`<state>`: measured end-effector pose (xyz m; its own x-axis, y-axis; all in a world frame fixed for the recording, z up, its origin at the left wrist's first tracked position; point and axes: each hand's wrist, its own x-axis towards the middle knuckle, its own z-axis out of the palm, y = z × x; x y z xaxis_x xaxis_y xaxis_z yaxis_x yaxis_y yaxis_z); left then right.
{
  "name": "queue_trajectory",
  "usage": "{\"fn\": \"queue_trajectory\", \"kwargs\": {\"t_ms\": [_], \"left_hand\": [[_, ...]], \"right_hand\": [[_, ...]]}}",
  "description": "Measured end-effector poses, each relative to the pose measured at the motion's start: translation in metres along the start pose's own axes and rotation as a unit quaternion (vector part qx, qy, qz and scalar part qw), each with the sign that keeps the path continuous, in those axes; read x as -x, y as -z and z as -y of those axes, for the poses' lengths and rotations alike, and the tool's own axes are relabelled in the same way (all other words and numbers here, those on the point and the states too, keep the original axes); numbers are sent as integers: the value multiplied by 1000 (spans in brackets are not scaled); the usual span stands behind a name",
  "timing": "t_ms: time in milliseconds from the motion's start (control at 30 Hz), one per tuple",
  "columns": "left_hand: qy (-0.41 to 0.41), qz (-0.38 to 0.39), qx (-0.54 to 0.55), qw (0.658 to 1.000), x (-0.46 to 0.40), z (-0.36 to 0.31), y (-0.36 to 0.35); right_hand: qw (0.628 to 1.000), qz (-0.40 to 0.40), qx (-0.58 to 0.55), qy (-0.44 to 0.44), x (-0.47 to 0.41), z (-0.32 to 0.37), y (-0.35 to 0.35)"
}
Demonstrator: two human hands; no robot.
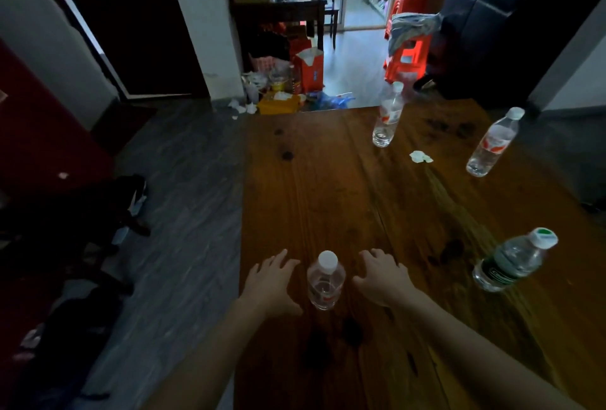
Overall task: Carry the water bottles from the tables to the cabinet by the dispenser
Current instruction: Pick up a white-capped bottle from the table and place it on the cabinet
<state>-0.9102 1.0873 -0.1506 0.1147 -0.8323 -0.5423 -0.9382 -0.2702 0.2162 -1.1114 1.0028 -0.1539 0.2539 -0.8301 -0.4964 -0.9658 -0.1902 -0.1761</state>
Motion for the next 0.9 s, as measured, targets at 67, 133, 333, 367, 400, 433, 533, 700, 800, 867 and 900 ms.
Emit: {"fn": "queue_trajectory", "kwargs": {"t_ms": [67, 133, 333, 367, 400, 433, 533, 700, 800, 867, 900], "left_hand": [[-16, 2, 57, 998, -3, -2, -3], [-48, -2, 218, 975, -5, -7, -14], [-74, -120, 467, 873, -3, -33, -49], [-66, -137, 482, 863, -4, -35, -49], [-59, -149, 490, 857, -5, -35, -49], [-57, -160, 488, 856, -5, -34, -47], [-76, -178, 467, 863, 0, -29, -35], [-158, -213, 453, 851, 10, -23, 8], [-185, -234, 451, 841, 16, -18, 37], [-199, -243, 450, 836, 21, -14, 53], [-205, -247, 449, 834, 24, -13, 60]], "right_hand": [[1000, 6, -2, 1, -6, 1, -3], [1000, 8, -2, -4, -10, 2, -7], [1000, 11, -12, -5, -14, 3, -20], [1000, 14, -11, -5, -13, 3, -22], [1000, 16, -12, -1, -13, 3, -23], [1000, 16, -14, 5, -12, 3, -24], [999, 9, -40, 21, -11, 2, -28], [921, 86, -380, -3, -12, 2, -32], [758, 168, -626, -68, -2, 8, -24], [696, 176, -692, -77, 6, 12, -18], [678, 178, -709, -77, 8, 13, -16]]}}
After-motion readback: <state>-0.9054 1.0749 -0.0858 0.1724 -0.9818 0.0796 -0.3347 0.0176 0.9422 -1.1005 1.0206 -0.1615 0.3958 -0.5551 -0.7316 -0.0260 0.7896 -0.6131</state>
